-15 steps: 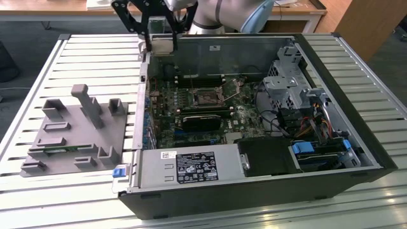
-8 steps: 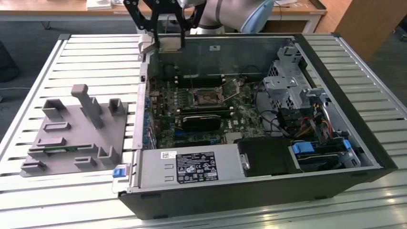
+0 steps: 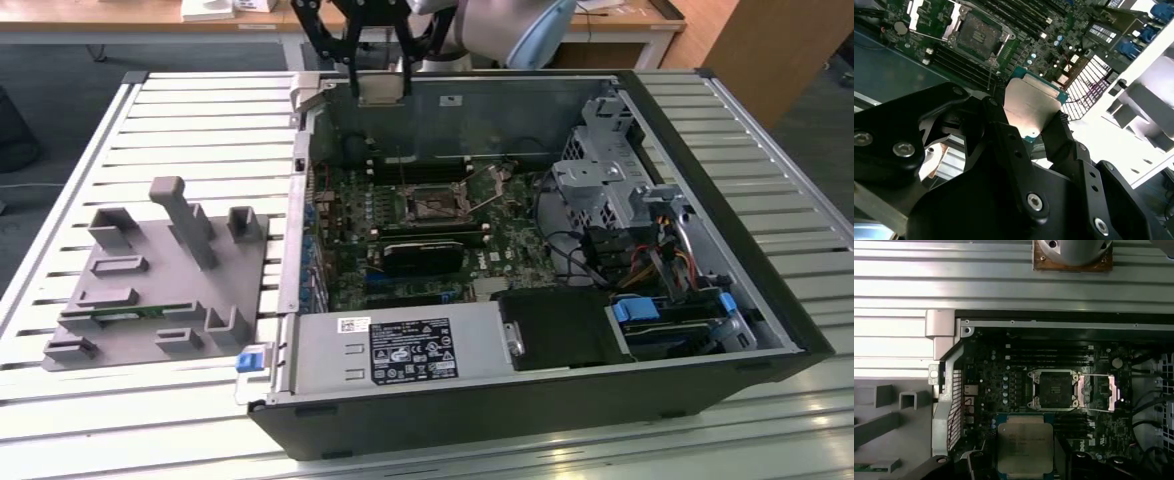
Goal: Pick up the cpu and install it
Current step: 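Pick up the cpu and move it towards the insertion slot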
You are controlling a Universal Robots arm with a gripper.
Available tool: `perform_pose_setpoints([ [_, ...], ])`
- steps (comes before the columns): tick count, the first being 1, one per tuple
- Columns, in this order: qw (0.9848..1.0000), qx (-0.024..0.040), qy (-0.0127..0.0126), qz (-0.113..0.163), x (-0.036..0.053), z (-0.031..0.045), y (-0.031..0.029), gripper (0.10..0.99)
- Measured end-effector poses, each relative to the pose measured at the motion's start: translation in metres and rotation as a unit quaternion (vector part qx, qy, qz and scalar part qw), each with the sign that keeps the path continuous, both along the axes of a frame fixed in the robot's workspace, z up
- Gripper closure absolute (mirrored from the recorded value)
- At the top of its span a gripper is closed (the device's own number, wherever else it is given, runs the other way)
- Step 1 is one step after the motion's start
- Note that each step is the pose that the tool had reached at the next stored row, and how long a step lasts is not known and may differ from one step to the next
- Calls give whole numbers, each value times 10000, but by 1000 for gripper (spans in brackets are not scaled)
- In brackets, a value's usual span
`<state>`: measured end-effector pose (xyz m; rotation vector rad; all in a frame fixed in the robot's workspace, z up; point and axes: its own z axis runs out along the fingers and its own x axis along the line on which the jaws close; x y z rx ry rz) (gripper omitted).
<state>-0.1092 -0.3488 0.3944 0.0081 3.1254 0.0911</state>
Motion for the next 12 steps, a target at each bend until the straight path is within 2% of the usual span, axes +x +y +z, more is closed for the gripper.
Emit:
perform_pose_setpoints([
  [12, 10000, 0, -7, -1, 414, -20, 46, 545],
])
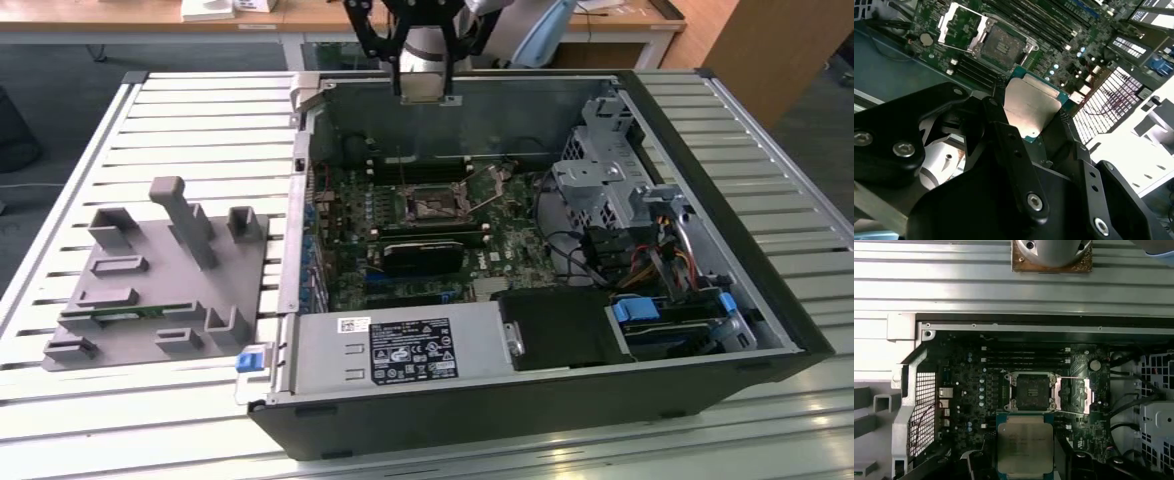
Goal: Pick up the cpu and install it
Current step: 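Pick up the cpu and move it towards the insertion slot, then place the cpu into insertion slot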
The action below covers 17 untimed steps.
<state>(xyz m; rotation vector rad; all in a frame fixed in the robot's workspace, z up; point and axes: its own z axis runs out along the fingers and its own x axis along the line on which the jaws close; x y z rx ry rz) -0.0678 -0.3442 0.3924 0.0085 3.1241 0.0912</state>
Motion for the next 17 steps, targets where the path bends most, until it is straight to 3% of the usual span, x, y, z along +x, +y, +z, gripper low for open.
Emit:
perform_pose_setpoints([
  [6, 10000, 0, -9, -8, 175, -7, 13, 545],
  [17, 9997, -16, -10, -226, 230, -10, 14, 545],
])
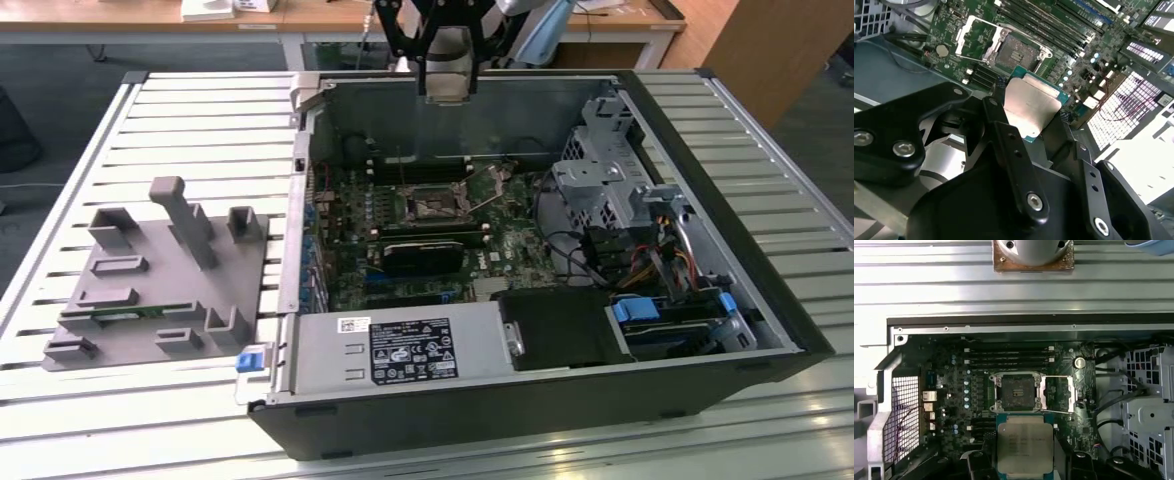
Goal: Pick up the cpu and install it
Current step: 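Place the cpu into insertion slot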
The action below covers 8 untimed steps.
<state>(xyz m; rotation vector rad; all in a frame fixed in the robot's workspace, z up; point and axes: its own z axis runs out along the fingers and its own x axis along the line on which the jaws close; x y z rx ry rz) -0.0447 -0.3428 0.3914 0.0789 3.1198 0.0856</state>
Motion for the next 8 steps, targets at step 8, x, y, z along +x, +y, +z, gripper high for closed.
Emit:
perform_pose_setpoints([
  [8, 9982, -2, -1, -602, 0, -11, 0, 545],
])
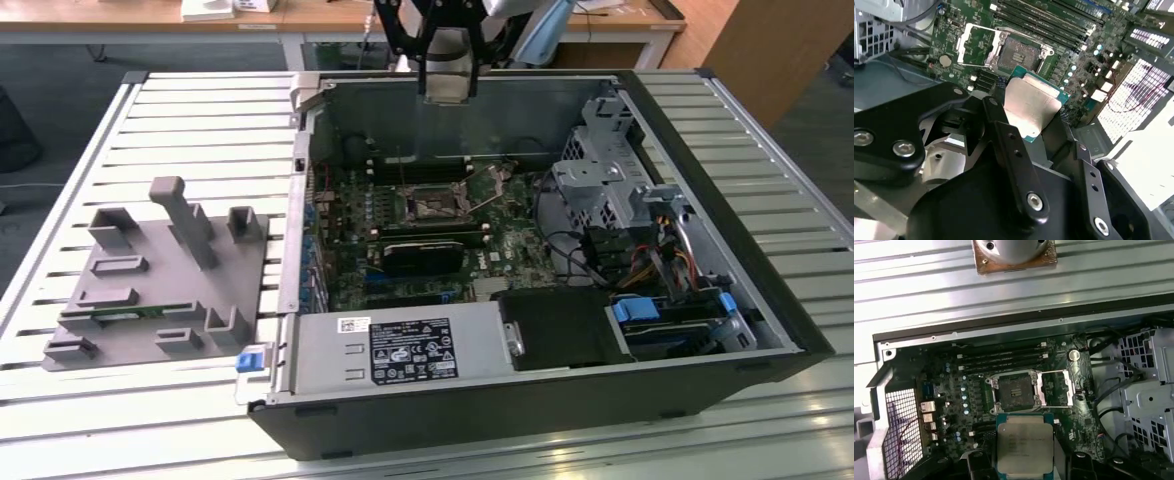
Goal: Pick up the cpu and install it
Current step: 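Place the cpu into insertion slot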
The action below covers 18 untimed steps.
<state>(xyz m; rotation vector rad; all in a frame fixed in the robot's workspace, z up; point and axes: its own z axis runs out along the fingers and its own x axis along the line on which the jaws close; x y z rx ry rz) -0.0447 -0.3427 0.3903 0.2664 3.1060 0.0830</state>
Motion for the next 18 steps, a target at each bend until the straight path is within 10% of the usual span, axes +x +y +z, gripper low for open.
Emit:
perform_pose_setpoints([
  [8, 9976, -1, 0, -691, 0, -11, 0, 545],
  [18, 9894, -1, 0, -1452, 0, -19, 1, 545],
])
